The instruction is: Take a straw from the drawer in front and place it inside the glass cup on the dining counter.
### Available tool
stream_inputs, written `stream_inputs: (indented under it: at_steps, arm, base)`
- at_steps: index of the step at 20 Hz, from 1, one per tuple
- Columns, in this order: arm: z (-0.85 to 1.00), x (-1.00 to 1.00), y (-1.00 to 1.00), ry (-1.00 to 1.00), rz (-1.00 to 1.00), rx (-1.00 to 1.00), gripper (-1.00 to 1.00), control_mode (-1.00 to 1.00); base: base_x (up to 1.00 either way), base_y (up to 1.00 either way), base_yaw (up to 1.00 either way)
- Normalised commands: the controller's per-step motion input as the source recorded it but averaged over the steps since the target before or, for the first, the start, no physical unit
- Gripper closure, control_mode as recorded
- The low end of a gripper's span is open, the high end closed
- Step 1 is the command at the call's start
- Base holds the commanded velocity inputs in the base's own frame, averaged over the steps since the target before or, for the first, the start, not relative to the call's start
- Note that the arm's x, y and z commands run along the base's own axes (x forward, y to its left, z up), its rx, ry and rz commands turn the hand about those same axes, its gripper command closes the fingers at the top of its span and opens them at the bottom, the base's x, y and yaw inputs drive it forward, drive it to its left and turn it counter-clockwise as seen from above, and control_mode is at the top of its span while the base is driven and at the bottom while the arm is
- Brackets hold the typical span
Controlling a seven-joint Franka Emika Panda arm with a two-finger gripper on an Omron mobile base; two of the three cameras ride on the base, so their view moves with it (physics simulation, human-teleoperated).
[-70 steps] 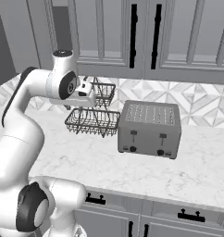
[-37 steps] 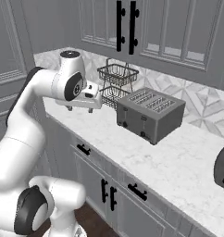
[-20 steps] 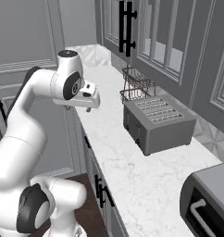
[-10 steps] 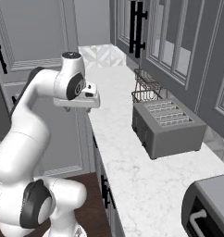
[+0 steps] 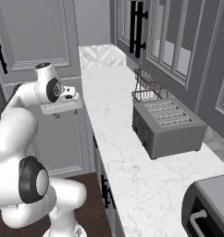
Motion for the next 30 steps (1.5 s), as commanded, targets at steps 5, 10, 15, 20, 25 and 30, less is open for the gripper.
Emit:
stream_inputs:
  at_steps: [5,10,15,20,25,30]
  arm:
    - [-0.64,0.35,0.45,-0.01,0.0,-0.35,-1.0,-1.0]
    - [-0.8,0.21,0.11,-0.02,0.0,-0.34,-1.0,-1.0]
    - [-0.76,0.2,0.02,-0.02,0.0,-0.33,-1.0,-1.0]
    - [-0.71,0.15,0.07,0.0,0.0,-0.29,-1.0,-1.0]
    - [-0.61,0.14,0.0,0.0,0.0,-0.22,-1.0,-1.0]
    - [-0.3,0.36,0.0,-0.04,0.0,-0.18,-1.0,-1.0]
  base:
    - [0.0,0.0,0.0]
    - [0.0,0.0,0.0]
    - [0.0,0.0,0.0]
    - [0.0,0.0,0.0]
    - [0.0,0.0,0.0]
    - [0.0,0.0,0.0]
